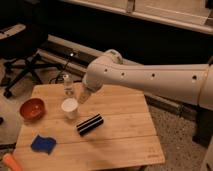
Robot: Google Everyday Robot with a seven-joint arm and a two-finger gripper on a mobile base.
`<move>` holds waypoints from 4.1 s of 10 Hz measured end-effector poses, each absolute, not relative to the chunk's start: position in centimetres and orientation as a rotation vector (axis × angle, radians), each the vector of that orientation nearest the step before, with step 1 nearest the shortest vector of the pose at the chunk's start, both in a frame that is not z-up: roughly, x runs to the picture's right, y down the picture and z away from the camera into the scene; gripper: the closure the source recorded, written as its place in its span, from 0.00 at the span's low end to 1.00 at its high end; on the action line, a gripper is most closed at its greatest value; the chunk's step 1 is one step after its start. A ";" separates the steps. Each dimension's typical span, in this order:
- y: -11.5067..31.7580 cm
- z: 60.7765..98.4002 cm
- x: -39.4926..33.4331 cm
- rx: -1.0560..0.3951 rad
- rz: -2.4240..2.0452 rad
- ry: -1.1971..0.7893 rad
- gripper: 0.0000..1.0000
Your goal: Place the eraser on the white sponge
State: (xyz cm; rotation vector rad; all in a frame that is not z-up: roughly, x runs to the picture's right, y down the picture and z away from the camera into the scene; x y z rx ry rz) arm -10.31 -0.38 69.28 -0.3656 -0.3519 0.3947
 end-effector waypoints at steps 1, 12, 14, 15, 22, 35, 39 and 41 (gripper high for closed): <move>-0.4 69.3 -10.3 -0.365 0.395 -0.352 0.20; 7.0 75.3 -9.9 -0.342 0.174 -0.455 0.20; 9.1 76.3 -10.2 -0.349 0.090 -0.483 0.20; 10.2 76.9 -10.2 -0.359 0.057 -0.492 0.20; 14.3 81.1 -9.1 -0.456 -0.179 -0.427 0.20; 18.0 85.1 -9.5 -0.515 -0.279 -0.342 0.84; 13.6 83.4 -8.9 -0.477 -0.162 -0.362 1.00; 11.7 80.5 -10.0 -0.424 -0.210 -0.379 1.00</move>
